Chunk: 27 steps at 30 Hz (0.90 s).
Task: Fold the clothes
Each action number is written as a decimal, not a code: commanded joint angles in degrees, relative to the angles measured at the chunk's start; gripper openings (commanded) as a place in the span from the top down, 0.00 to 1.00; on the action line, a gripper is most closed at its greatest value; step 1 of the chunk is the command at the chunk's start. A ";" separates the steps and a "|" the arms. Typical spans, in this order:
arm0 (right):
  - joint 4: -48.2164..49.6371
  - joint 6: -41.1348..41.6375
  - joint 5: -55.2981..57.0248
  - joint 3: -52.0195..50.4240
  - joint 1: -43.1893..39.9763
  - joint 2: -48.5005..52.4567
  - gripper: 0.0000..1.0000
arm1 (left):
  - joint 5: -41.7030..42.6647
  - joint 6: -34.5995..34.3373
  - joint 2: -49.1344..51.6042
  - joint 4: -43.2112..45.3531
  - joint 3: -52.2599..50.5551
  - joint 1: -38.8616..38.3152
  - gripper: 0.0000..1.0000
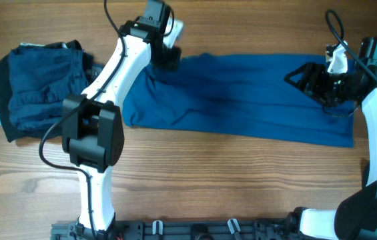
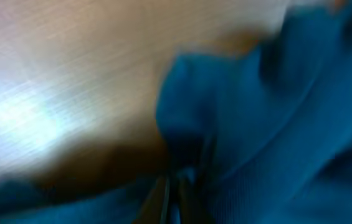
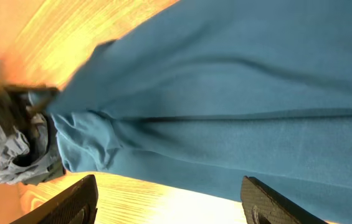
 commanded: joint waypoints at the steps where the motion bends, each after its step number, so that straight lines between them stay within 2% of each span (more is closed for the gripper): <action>1: 0.48 0.04 1.14 0.76 0.20 0.74 0.26 | 2.62 -1.62 0.13 -8.48 -0.37 -0.59 0.64; 2: 0.85 0.07 1.14 0.76 0.20 0.74 0.26 | 2.58 -1.38 0.13 -9.46 -0.37 -0.79 0.48; 6: 1.70 0.04 1.14 0.76 0.20 0.74 0.25 | 1.11 -0.96 0.13 -5.07 -0.37 -0.87 0.35; 11: 1.73 0.04 1.33 0.76 0.20 0.74 0.25 | 1.81 -0.98 0.31 8.87 -0.50 -1.07 0.23; 15: 1.90 0.09 1.31 0.76 0.20 0.74 0.25 | 2.03 -0.96 1.53 15.04 -0.57 -1.29 0.24; 17: 1.79 0.07 1.31 0.76 0.20 0.74 0.26 | 3.45 -0.96 2.60 15.04 -0.57 -1.33 0.28; 22: 2.12 0.07 1.31 0.76 0.20 0.74 0.25 | 7.98 -0.92 6.56 14.14 -0.57 -1.55 0.30; 27: 1.99 0.13 1.29 0.76 0.20 0.74 0.25 | 12.17 -0.92 8.46 13.35 -0.57 -1.75 0.47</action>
